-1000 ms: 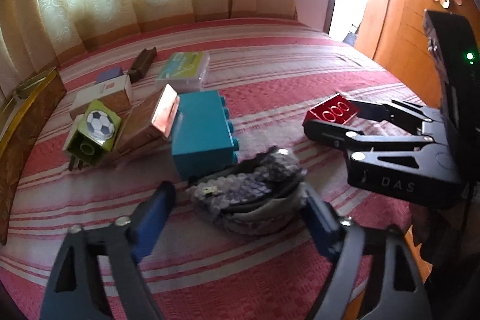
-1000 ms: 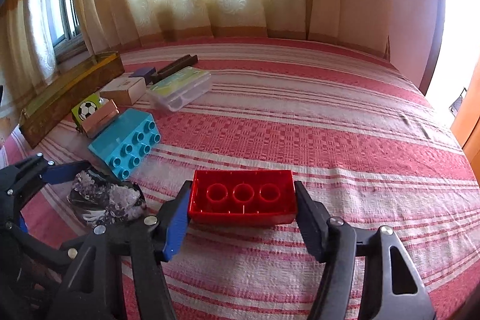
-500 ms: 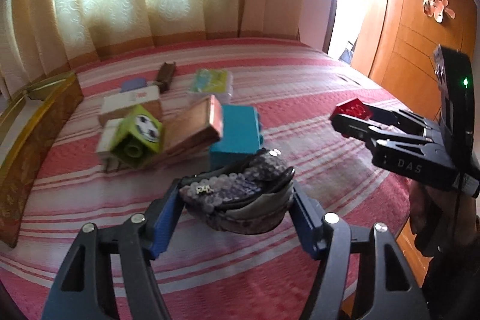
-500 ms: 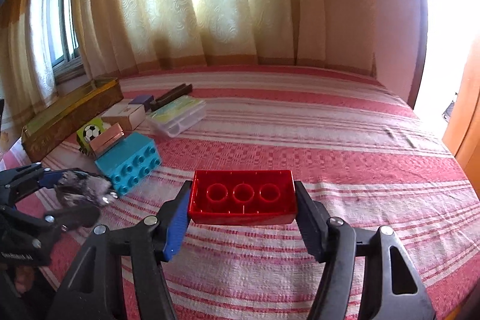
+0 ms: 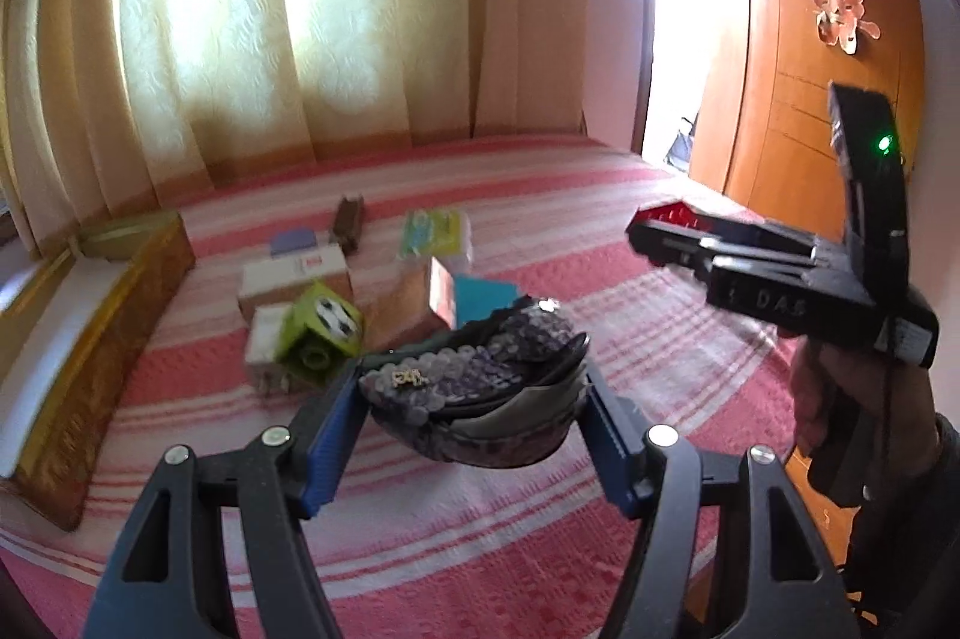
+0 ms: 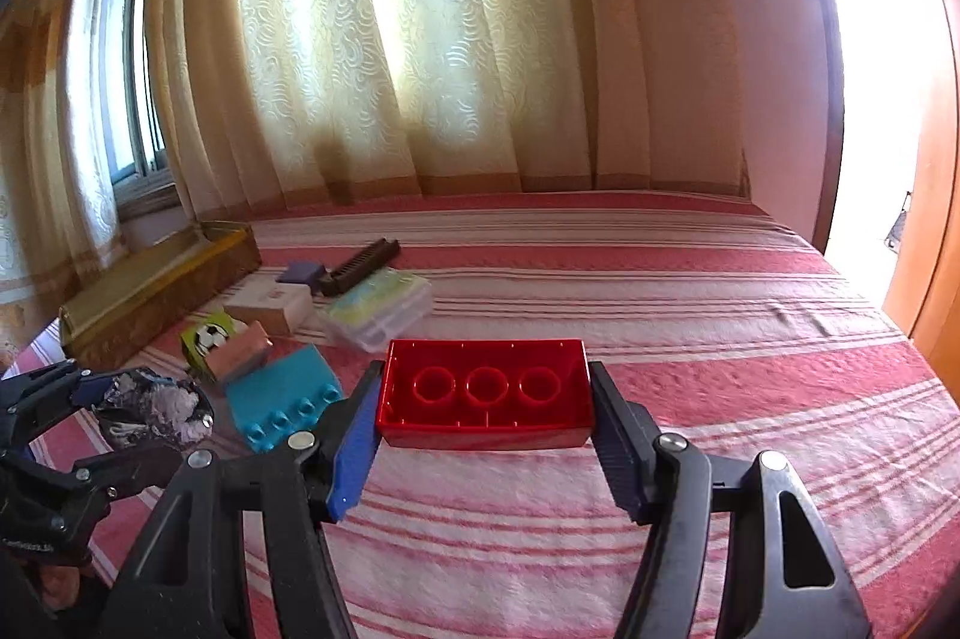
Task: Organize rigid objects
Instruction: 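Carry the sequined pouch and red brick with both grippers toward the gold tin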
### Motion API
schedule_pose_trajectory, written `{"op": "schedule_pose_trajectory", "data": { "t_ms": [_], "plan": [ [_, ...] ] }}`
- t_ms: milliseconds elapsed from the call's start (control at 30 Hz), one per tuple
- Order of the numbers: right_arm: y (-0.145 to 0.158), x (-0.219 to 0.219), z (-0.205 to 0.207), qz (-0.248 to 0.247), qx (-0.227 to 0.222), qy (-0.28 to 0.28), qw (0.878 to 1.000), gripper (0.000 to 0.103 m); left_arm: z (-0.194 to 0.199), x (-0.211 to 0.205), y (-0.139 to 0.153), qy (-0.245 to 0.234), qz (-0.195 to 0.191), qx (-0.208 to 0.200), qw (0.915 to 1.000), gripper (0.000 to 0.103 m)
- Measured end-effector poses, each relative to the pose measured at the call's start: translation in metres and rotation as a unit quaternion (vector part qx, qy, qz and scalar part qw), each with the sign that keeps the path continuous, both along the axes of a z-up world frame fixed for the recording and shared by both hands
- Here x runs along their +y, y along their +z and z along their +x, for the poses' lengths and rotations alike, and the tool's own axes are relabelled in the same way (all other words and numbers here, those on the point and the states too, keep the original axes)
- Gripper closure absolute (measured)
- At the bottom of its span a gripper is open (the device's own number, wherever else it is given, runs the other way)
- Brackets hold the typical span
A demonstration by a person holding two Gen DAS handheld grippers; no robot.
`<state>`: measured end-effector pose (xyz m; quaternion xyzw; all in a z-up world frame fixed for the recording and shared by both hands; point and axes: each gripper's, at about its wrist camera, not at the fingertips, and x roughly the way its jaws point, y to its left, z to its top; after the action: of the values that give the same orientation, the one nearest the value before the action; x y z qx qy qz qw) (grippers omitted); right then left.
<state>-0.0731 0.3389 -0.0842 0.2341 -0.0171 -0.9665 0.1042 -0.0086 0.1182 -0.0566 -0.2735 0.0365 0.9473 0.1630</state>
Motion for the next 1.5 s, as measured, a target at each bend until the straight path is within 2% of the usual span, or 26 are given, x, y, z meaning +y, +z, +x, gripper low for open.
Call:
{"op": "schedule_pose_trajectory", "data": {
  "t_ms": [133,467,1033,1500],
  "plan": [
    [0.002,-0.007,-0.005,-0.006,0.005,0.001,1.0,0.038,-0.003,-0.02,0.01,0.035,-0.001,0.034,0.9988,0.035],
    [0.019,-0.036,-0.021,-0.01,0.025,0.017,1.0,0.037,-0.031,-0.072,0.018,0.102,0.018,0.052,0.9933,0.035],
    [0.018,-0.081,-0.049,-0.006,0.034,0.036,0.999,0.037,-0.048,-0.096,0.016,0.108,0.017,0.07,0.9916,0.035],
    [0.021,-0.114,-0.051,-0.009,0.048,0.054,0.997,0.037,-0.052,-0.127,0.017,0.136,0.044,0.071,0.9872,0.035]
  ]
}}
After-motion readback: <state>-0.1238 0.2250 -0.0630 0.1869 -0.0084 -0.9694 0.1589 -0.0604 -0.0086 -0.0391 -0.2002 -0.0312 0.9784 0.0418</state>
